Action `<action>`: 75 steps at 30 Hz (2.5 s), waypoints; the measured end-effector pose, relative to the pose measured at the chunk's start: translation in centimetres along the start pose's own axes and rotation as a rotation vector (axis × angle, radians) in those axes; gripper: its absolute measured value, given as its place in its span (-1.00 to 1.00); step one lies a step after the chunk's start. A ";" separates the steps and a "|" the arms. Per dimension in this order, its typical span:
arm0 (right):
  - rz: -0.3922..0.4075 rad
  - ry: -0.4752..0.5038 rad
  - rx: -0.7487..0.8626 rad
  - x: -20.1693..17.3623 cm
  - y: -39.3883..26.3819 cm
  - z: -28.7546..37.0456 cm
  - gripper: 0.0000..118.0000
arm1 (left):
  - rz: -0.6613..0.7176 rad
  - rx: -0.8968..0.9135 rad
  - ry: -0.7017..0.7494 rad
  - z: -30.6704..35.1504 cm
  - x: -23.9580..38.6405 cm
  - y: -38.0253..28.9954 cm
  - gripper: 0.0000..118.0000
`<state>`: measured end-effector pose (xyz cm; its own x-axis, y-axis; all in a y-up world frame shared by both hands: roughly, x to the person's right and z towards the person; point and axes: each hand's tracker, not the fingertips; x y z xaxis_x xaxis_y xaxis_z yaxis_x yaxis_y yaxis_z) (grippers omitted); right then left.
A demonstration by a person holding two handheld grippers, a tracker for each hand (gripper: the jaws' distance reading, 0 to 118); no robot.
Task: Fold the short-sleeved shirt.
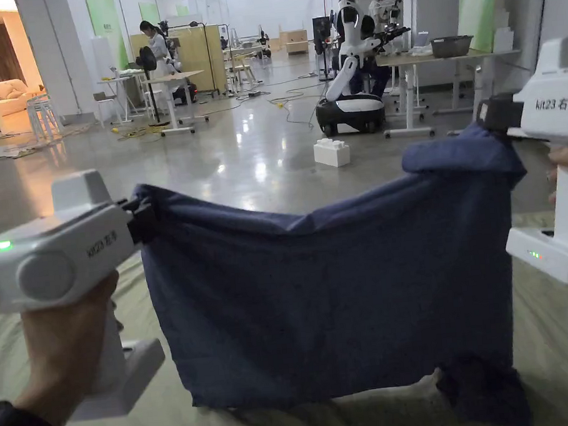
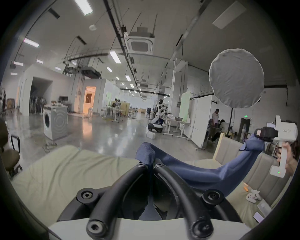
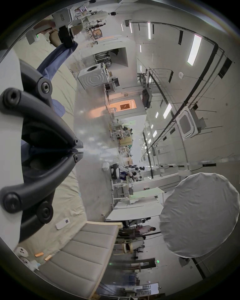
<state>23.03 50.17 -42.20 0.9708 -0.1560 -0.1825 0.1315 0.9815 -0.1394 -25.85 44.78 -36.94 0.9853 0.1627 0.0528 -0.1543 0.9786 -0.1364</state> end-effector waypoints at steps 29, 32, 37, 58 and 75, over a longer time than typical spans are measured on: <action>-0.302 0.091 -0.730 5.0 -35.1 25.8 -0.95 | 0.048 -0.650 -0.068 23.9 -3.6 -30.7 -0.94; -0.279 0.041 -0.761 6.1 -36.9 25.6 -0.95 | -0.012 -0.673 -0.068 23.8 -3.1 -31.4 -0.94; -0.283 0.026 -0.763 6.7 -37.7 26.0 -0.72 | -0.001 -0.673 -0.053 23.7 -3.4 -31.5 -0.56; 0.064 -0.091 -0.053 -2.3 -24.1 36.0 0.41 | -0.223 0.002 0.159 34.4 5.3 -17.6 0.47; 0.166 -0.105 -0.067 -5.2 -24.3 35.7 -1.00 | -0.172 -0.035 0.042 34.1 7.2 -16.4 -1.00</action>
<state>21.98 31.14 -3.11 0.9941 0.0228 -0.1063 -0.0419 0.9826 -0.1811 -18.79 34.17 -0.61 0.9992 -0.0129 0.0375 0.0188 0.9864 -0.1630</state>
